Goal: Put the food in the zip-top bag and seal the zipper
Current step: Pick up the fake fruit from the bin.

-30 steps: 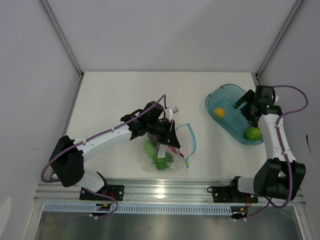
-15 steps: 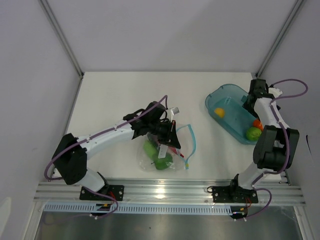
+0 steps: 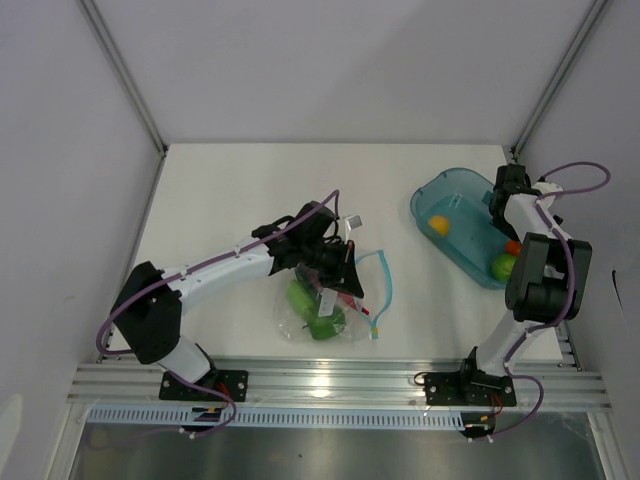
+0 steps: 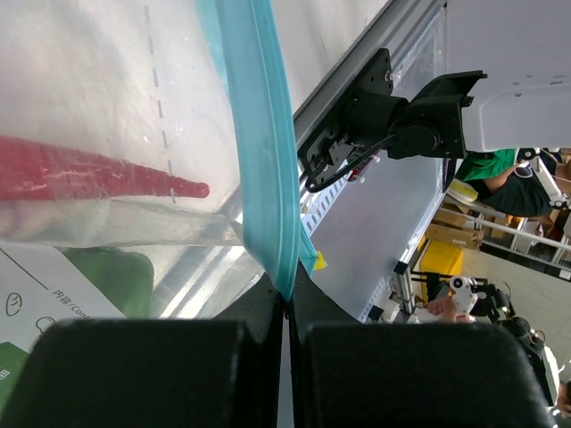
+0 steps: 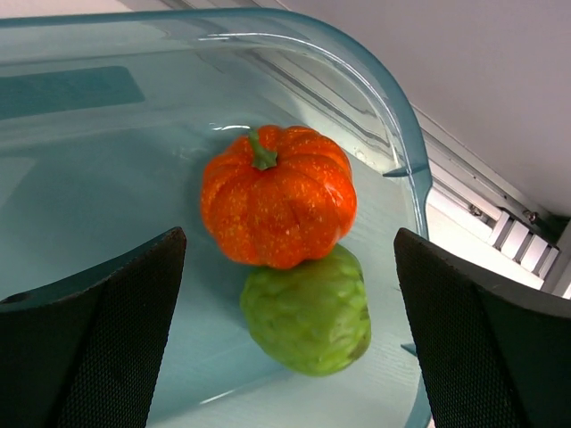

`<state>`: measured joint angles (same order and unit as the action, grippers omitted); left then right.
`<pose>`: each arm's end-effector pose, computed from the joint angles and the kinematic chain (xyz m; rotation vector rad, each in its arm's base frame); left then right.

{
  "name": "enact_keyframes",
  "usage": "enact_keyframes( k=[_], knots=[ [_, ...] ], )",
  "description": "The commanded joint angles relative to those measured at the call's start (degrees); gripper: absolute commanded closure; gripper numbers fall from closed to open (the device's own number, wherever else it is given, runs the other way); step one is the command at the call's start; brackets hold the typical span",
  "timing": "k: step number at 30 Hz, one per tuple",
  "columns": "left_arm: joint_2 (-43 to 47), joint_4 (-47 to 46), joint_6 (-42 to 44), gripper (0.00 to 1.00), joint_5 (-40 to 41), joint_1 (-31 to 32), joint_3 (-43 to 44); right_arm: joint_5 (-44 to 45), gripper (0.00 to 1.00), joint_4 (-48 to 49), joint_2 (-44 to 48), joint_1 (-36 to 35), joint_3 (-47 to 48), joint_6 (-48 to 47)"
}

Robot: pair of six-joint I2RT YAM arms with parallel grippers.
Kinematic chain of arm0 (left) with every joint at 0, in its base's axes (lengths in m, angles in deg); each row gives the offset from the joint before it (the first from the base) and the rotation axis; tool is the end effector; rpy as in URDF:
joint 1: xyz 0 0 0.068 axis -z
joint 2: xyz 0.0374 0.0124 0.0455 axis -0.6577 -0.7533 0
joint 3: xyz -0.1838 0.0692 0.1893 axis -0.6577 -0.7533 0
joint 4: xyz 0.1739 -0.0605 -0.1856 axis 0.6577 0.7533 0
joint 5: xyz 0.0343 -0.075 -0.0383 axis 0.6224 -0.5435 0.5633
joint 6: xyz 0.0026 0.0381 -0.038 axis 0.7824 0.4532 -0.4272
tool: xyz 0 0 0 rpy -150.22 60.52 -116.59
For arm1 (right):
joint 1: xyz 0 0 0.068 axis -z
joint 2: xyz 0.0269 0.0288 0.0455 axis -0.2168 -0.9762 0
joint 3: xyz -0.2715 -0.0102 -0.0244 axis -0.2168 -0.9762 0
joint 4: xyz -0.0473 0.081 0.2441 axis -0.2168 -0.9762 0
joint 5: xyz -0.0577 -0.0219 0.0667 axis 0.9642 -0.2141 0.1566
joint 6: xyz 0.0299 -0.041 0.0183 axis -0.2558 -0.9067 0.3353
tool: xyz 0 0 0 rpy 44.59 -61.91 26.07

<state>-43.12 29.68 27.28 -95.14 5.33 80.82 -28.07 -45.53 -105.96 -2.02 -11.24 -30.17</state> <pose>0.2141 -0.2557 0.2591 0.4960 2.6725 -1.3578 0.3492 -0.0890 0.2280 1.0501 2.2271 -0.8346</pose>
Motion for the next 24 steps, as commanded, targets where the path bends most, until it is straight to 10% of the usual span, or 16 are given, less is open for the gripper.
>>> enact_keyframes(
  k=[1, 24],
  knots=[
    [0.18, 0.09, 1.12, 0.99, -1.17, -0.23, 2.01, 2.65, 0.01, 2.23, -2.43, 1.27, 2.05, -0.01],
    [1.06, 0.62, 1.29, 0.99, -0.99, -0.23, 1.3, 1.51, 0.08, 4.69, -12.1, 2.33, 4.78, -1.15]
  ],
)
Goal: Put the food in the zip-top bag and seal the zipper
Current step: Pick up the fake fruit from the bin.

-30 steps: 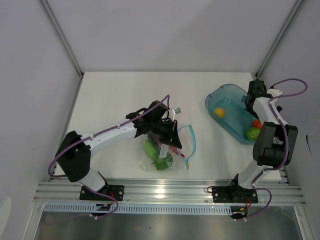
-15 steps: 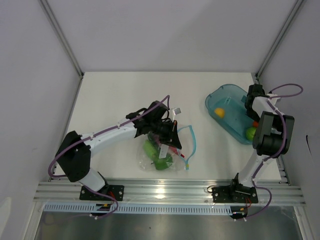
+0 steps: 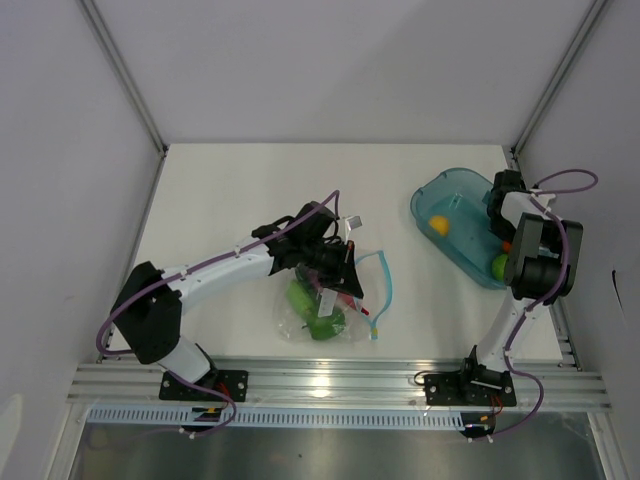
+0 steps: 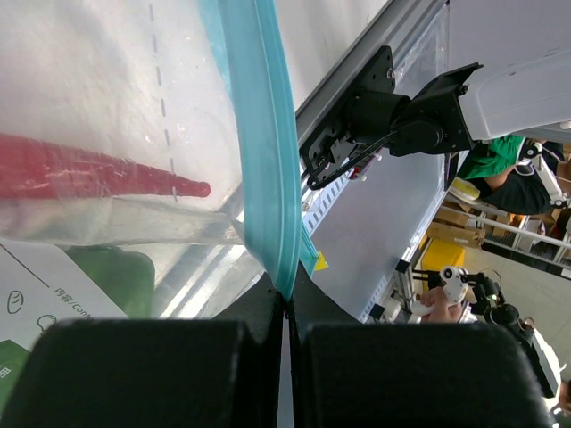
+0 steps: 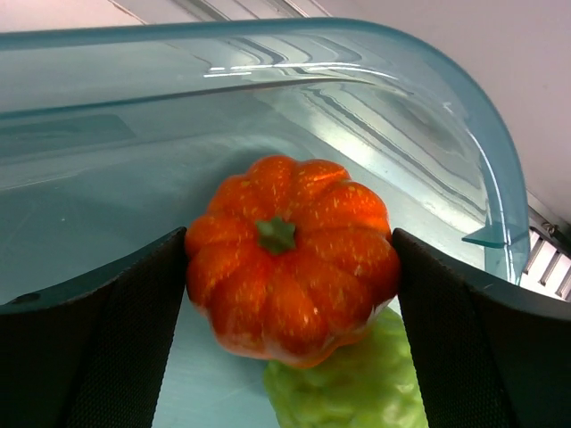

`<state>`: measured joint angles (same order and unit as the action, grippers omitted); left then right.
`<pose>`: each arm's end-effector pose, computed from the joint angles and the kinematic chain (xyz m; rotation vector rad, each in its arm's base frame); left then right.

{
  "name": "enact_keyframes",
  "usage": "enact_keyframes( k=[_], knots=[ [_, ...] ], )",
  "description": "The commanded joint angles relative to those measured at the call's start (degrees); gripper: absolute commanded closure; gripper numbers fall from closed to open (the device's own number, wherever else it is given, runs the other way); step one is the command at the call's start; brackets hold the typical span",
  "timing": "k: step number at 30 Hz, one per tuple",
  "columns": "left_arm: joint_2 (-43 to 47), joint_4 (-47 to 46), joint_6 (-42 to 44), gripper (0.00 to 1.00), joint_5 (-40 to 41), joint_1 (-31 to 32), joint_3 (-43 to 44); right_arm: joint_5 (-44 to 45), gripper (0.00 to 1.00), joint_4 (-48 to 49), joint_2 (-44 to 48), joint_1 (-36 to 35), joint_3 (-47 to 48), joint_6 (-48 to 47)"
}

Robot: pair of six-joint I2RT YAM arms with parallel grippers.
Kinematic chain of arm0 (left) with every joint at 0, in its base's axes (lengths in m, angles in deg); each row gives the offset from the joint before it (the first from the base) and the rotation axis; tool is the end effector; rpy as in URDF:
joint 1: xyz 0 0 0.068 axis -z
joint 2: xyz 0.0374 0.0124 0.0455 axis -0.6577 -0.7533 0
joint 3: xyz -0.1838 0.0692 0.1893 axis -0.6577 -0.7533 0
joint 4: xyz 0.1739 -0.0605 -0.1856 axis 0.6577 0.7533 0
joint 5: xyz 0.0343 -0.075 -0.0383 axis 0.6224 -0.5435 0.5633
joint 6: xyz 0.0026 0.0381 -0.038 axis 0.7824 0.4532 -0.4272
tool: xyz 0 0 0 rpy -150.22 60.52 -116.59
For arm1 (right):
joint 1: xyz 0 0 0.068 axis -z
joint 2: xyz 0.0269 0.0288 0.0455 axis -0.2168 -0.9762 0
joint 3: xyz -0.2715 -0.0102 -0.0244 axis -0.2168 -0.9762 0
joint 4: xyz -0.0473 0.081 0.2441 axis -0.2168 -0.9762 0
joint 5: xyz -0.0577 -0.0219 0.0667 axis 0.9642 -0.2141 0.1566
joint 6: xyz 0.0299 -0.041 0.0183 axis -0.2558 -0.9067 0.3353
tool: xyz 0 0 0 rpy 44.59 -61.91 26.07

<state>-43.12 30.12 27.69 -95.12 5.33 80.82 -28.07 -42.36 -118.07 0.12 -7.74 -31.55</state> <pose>0.2137 -0.2553 0.2586 0.5025 2.6768 -1.3517 0.3784 -0.1093 0.1719 1.0595 2.3208 -0.9059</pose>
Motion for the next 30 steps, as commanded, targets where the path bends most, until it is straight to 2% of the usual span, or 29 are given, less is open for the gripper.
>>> enact_keyframes(
  k=[1, 4, 7, 10, 13, 18, 22, 24, 25, 28, 29, 30],
  knots=[
    [1.14, 0.27, 0.88, 0.99, -1.1, -0.23, 1.39, 1.42, 0.09, 1.96, 0.27, 0.1, 1.02, 0.05],
    [1.41, 0.01, 0.7, 0.99, -1.1, -0.23, 1.21, 1.33, 0.18, 2.4, 1.59, -0.6, 0.49, -1.09],
    [2.2, 0.27, 0.62, 0.99, -0.93, -0.23, 0.95, 1.68, 0.33, 2.48, 4.04, -1.83, -0.47, -1.62],
    [2.72, 0.8, 0.88, 0.99, -0.75, -0.23, 0.95, 1.34, 0.42, 2.58, 7.12, -3.14, -1.79, -1.79],
    [3.25, 0.8, 0.79, 0.99, -0.23, -0.23, 0.69, 1.94, 0.43, 0.39, 10.36, -5.34, -2.06, -1.36],
    [3.78, 0.62, 0.62, 0.99, 0.04, -0.23, 0.34, 1.96, 0.44, -0.67, 19.59, -14.03, -4.43, -3.02],
    [4.13, 0.8, 0.7, 0.99, 0.3, -0.23, 0.51, -13.65, 0.44, -1.55, 27.33, -19.32, -7.33, -5.31],
    [4.13, 0.54, 0.62, 0.99, 0.3, -0.23, 0.42, -18.59, 0.44, -4.53, 29.88, -21.86, -8.03, -6.01],
    [4.13, 0.45, 0.53, 0.99, 0.22, -0.23, 0.51, -23.23, 0.48, -5.41, 30.85, -22.57, -8.56, -6.54],
    [3.96, 0.27, 0.35, 0.99, 0.04, -0.23, 0.86, -32.56, 0.49, -6.65, 36.03, -25.38, -12.51, -8.9],
    [3.7, 0.36, 0.44, 0.99, 0.04, -0.23, 1.04, -40.16, 0.48, -6.39, 39.52, -25.91, -15.13, -10.13],
    [3.52, 0.45, 0.53, 0.99, 0.13, -0.23, 1.47, -44.15, 0.48, -6.21, 41.3, -26.96, -16.37, -10.41]
  ],
)
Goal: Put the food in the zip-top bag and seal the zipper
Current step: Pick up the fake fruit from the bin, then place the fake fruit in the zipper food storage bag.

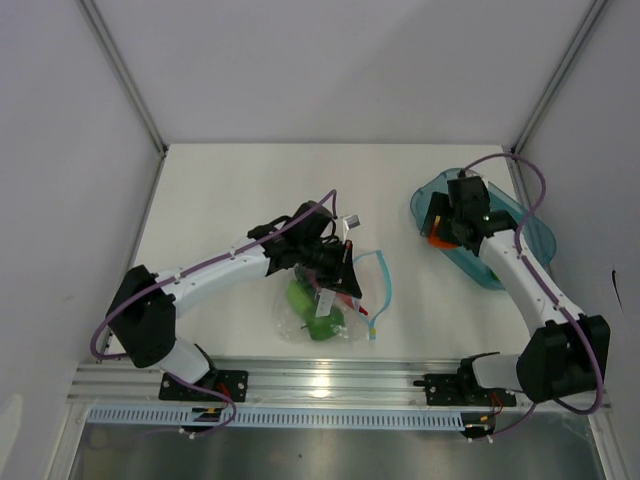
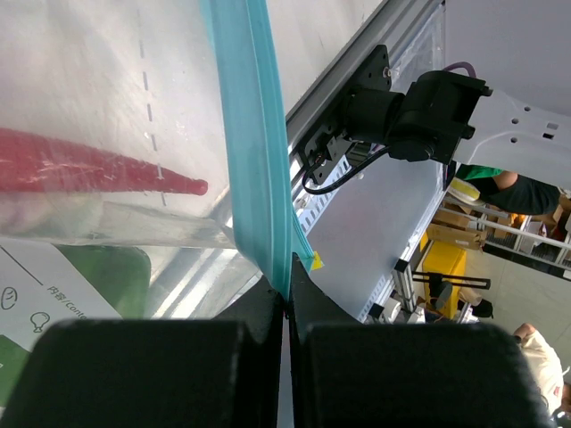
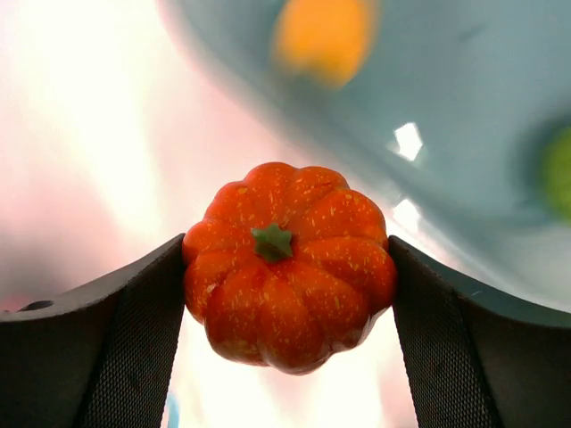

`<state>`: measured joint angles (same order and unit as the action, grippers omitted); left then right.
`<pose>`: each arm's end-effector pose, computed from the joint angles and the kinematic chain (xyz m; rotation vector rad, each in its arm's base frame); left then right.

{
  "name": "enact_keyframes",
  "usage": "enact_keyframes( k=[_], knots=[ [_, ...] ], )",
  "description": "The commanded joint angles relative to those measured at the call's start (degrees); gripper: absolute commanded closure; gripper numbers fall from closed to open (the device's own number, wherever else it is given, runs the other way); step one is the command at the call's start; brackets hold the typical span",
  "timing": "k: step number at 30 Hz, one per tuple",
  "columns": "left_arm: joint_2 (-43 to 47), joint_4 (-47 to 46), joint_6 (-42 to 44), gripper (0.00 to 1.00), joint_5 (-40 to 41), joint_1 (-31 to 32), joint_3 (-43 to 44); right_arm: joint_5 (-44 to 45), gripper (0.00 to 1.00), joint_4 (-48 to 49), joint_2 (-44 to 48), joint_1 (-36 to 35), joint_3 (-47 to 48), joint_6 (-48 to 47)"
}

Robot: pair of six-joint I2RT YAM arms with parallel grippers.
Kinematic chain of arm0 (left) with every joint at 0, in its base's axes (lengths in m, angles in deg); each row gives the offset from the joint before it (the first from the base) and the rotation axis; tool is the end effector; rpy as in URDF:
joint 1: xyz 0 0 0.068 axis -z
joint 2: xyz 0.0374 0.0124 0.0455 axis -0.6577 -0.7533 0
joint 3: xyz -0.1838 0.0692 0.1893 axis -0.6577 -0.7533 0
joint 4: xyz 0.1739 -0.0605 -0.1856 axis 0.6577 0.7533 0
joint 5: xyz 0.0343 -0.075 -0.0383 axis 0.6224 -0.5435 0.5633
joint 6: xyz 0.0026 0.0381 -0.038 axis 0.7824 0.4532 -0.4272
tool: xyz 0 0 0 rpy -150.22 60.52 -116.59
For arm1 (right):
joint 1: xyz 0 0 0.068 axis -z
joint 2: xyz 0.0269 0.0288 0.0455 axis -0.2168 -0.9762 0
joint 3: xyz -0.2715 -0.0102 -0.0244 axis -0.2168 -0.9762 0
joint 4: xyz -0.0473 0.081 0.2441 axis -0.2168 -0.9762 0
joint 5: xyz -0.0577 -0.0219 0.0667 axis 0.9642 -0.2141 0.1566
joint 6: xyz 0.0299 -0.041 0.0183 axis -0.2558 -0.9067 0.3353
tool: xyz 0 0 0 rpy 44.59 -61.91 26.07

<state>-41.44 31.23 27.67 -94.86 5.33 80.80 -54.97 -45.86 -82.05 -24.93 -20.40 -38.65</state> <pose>0.2098 -0.2510 0.2662 0.5022 2.6658 -1.3513 0.2777 0.0516 0.2979 0.3018 2.3730 -0.0483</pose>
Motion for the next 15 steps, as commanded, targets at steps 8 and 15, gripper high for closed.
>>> enact_keyframes(
  k=[8, 15],
  knots=[
    [0.69, -0.23, 0.29, 0.99, -0.05, -0.23, 3.78, -38.2, 0.48, -1.84, 17.07, -10.96, -12.08, -1.2],
    [0.87, -0.4, -0.15, 0.99, -0.57, -0.14, 4.23, -40.06, 0.45, 5.1, 14.53, -17.56, -16.39, 5.22]
  ],
)
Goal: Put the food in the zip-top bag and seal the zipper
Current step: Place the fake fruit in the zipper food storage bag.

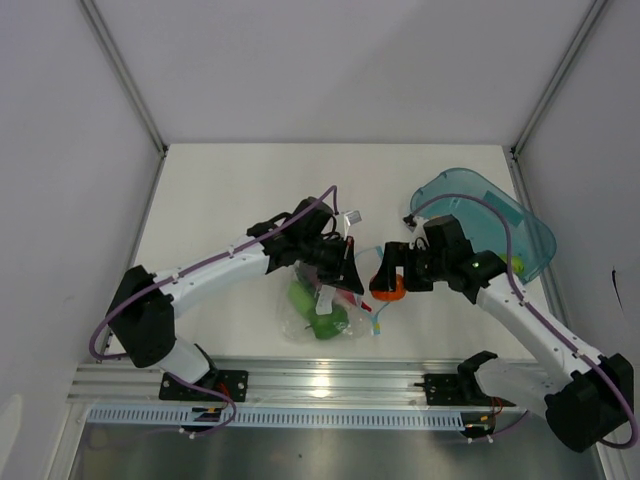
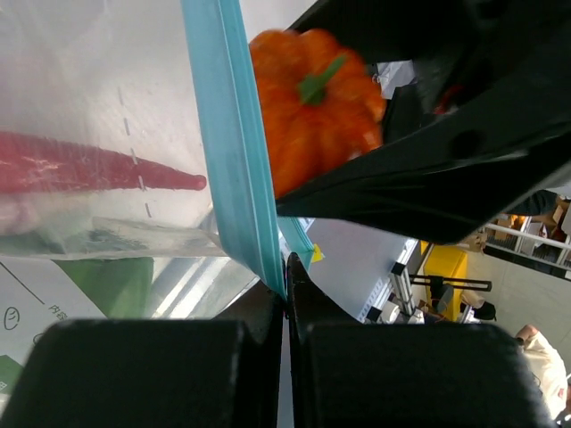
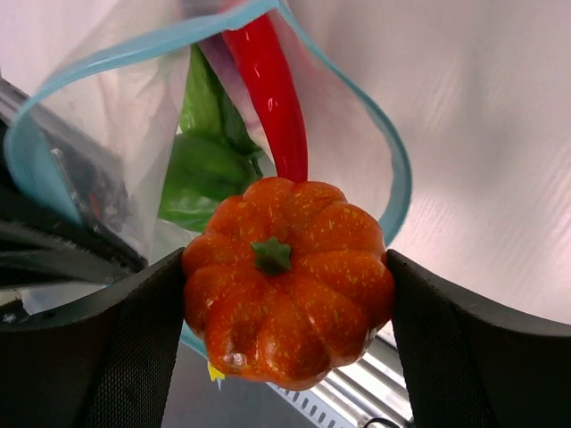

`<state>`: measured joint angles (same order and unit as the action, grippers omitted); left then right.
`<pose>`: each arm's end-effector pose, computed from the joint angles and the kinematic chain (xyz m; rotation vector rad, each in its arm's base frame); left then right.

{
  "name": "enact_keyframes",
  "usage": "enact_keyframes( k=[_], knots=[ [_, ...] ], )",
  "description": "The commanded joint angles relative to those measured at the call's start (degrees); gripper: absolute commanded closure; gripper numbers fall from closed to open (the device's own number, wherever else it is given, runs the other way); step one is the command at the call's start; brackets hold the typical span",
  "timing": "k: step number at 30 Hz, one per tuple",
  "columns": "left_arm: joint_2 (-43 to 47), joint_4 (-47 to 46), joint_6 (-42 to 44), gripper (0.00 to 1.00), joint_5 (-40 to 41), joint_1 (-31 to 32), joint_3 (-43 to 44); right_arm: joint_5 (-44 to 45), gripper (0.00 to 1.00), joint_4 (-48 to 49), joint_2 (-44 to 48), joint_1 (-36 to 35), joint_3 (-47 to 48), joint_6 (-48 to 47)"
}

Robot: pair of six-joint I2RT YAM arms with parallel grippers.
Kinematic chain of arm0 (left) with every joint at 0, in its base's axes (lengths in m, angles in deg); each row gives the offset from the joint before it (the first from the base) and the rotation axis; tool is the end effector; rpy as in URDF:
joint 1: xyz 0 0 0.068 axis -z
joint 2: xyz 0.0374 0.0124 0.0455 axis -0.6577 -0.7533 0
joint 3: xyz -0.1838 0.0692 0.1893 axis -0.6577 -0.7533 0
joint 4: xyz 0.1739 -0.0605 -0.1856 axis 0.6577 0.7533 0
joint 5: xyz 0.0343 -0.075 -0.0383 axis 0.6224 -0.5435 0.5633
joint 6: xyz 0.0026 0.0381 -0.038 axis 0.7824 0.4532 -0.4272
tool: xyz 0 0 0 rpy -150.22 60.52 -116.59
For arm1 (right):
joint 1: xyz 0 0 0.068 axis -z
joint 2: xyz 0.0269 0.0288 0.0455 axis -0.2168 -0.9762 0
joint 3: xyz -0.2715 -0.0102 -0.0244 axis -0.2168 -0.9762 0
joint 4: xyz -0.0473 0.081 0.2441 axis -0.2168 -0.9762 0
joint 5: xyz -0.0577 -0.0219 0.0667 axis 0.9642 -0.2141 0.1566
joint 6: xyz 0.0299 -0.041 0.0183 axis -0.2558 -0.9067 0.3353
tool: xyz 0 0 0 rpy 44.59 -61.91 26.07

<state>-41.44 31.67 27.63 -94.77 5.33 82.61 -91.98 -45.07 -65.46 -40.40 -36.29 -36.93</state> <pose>0.2118 -0.2530 0.2757 0.5074 2.6390 -1.3615 0.1816 0.1112 0.2758 -0.2933 2.4926 0.8503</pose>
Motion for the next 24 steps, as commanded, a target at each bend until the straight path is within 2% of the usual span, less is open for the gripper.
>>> enact_keyframes(
  k=[1, 4, 8, 9, 11, 14, 20, 24],
  knots=[
    [1.04, -0.93, -0.11, 0.99, -0.75, -0.14, 2.24, -2.53, 0.45, 5.89, -3.54, -2.96, -0.32, 4.45],
    [1.92, -1.1, -0.46, 0.99, -0.84, -0.14, 1.62, -2.08, 0.41, 8.88, -5.84, -6.04, 0.55, 5.69],
    [2.62, -1.1, -0.55, 0.99, -0.58, -0.14, 0.83, 1.42, 0.26, 8.46, -10.67, -8.42, 3.71, 6.75],
    [2.89, -1.19, -0.64, 0.99, -0.57, -0.14, 0.74, 2.39, 0.14, 8.02, -11.29, -8.59, 5.11, 6.75],
    [3.06, -1.37, -0.81, 0.99, -0.66, -0.14, 0.48, 5.8, 0.01, 6.08, -11.91, -8.6, 6.35, 6.57],
    [3.24, -1.54, -0.73, 1.0, -0.58, -0.14, -0.14, 9.68, 0.0, 3.36, -11.82, -7.81, 8.03, 5.78],
    [2.71, -1.98, -0.55, 0.99, -0.92, -0.05, -0.58, 9.96, 0.0, -0.59, -9.1, -3.85, 9.34, 4.02],
    [2.36, -1.98, -0.29, 0.99, -1.01, -0.05, -0.14, 17.31, 0.01, -7.78, -5.77, -2.71, 13.2, 2.8]
  ],
)
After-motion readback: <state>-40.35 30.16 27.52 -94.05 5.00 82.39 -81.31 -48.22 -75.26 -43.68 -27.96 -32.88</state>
